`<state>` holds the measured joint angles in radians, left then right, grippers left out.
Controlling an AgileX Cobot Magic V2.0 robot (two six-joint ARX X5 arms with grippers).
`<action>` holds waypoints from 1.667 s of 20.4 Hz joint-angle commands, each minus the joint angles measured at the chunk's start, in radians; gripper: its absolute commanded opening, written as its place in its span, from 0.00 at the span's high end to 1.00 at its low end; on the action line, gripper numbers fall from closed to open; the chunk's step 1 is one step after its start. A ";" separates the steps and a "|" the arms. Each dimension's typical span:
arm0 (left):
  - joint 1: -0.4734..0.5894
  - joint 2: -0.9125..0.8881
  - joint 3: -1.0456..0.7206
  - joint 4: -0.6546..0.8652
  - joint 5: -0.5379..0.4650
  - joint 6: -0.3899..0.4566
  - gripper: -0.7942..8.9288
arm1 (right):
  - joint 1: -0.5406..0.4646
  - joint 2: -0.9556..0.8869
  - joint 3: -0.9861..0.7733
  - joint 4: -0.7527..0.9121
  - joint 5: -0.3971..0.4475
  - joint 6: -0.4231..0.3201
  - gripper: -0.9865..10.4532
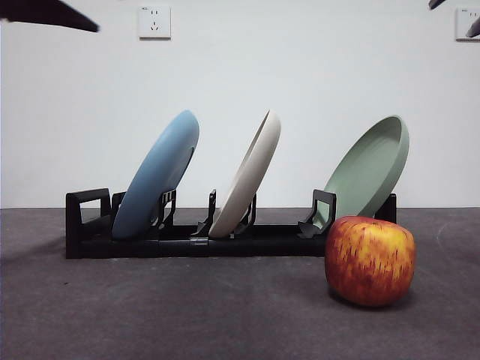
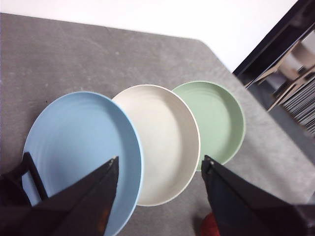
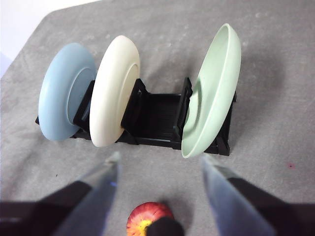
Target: Take the blue plate from the plate rack,put the plate on the table,take the apple from the table,put the apple in the plate
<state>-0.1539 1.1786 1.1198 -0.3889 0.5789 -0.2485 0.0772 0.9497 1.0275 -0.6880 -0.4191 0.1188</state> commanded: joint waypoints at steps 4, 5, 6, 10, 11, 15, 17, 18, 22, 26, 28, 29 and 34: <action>-0.137 0.245 0.251 -0.196 -0.190 0.103 0.62 | -0.002 -0.001 0.005 0.005 -0.001 -0.008 0.63; -0.158 0.299 0.310 -0.260 -0.220 0.126 0.62 | -0.002 -0.001 0.005 0.005 0.000 -0.008 0.63; -0.174 0.342 0.352 -0.298 -0.256 0.142 0.62 | -0.002 -0.001 0.005 0.005 0.000 -0.008 0.63; -0.214 0.484 0.447 -0.330 -0.341 0.156 0.62 | -0.002 -0.001 0.005 0.004 0.002 -0.008 0.63; -0.217 0.507 0.450 -0.330 -0.341 0.156 0.62 | -0.002 -0.001 0.005 0.004 0.002 -0.008 0.63; -0.220 0.575 0.450 -0.330 -0.337 0.156 0.62 | -0.002 -0.001 0.005 0.004 0.006 -0.008 0.63; -0.220 0.584 0.450 -0.328 -0.334 0.167 0.62 | -0.002 -0.001 0.005 0.004 0.006 -0.008 0.64; -0.221 0.584 0.450 -0.327 -0.335 0.172 0.64 | -0.002 -0.001 0.005 0.004 0.007 -0.008 0.64; -0.226 0.583 0.451 -0.338 -0.333 0.172 0.93 | -0.002 -0.001 0.005 0.004 0.010 -0.008 0.64; -0.244 0.537 0.454 -0.344 -0.281 0.171 0.93 | -0.002 0.000 0.005 -0.009 0.079 -0.008 0.64; -0.262 0.486 0.467 -0.363 -0.281 0.174 0.93 | -0.002 0.000 0.005 -0.019 0.113 -0.008 0.64; -0.270 0.458 0.475 -0.375 -0.282 0.175 0.93 | -0.002 0.000 0.005 -0.022 0.112 -0.008 0.64; -0.350 0.243 0.500 -0.476 -0.285 0.209 0.93 | -0.002 0.000 0.005 -0.031 0.111 -0.008 0.64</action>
<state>-0.4992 1.4242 1.6180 -0.8639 0.2913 -0.0635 0.0769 0.9497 1.0275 -0.7200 -0.3103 0.1158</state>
